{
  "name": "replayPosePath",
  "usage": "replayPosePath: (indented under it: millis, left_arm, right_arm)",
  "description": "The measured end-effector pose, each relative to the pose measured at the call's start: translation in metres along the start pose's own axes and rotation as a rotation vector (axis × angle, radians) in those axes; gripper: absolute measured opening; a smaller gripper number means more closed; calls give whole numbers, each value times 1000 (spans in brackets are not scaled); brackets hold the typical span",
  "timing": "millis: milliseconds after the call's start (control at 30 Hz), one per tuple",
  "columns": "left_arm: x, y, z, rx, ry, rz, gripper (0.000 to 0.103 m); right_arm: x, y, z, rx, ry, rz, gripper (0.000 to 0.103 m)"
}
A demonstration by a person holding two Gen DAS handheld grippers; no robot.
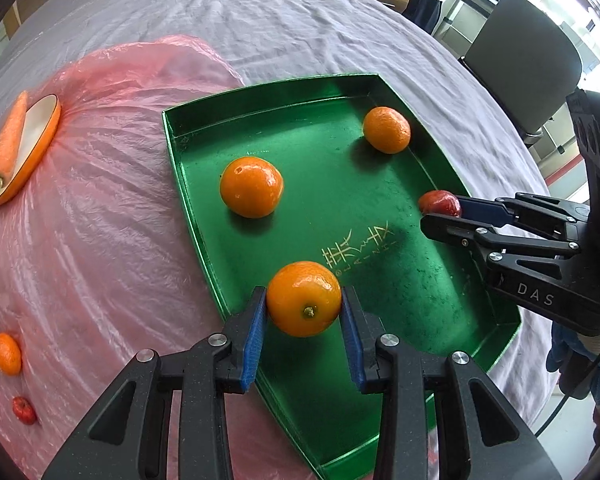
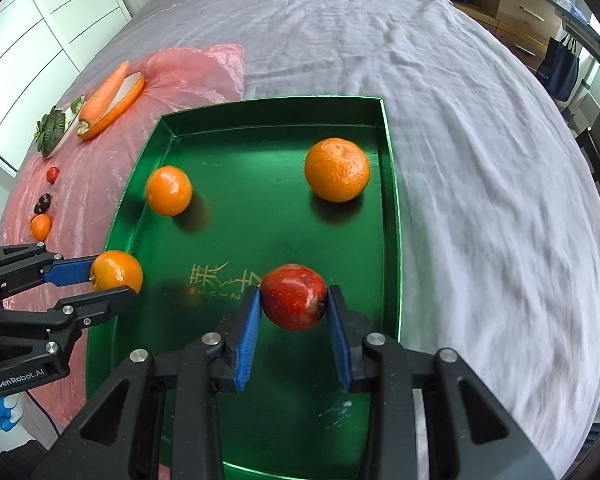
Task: Organize fruits
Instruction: 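Carry the tangerine and tomato over the green tray with both tools, then open the left tool to drop the tangerine while the right tool releases the tomato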
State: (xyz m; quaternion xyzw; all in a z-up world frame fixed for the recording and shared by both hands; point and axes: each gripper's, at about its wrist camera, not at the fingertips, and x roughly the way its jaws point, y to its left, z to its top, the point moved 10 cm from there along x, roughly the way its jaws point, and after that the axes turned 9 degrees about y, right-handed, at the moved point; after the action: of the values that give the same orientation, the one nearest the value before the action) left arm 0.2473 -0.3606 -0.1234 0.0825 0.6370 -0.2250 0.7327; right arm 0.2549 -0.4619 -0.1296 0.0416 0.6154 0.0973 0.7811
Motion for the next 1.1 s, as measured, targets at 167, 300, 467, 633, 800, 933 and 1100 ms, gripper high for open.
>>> replayPosePath:
  millis: [167,300,467,633,800,933,1100]
  left_arm:
    - [10,2,6,2,6,15,31]
    - [18,4,10,1,16,20,31]
    - [21,3,13,7,11,33,31]
    - [20,2,12,11,12,38,32]
    - [16,-3,12,42,1,55,32]
    - [10,-7,12,56,-13,56,41]
    - [-1,-6,12,59,-31,48,41]
  right_arm:
    - [12,-7,4,-4,6,-18,42]
    - [18,-12,3,1,8,-37,43]
    - [20,-18,4,5,-5,-47,43]
    - [21,-19,5,18,-11,-47,43]
    - [18,-17,6,22,-20,-53,65]
    - [12,-14,9,12,-38,-72,80]
    - [2,-12,9,19,-55,-76,82]
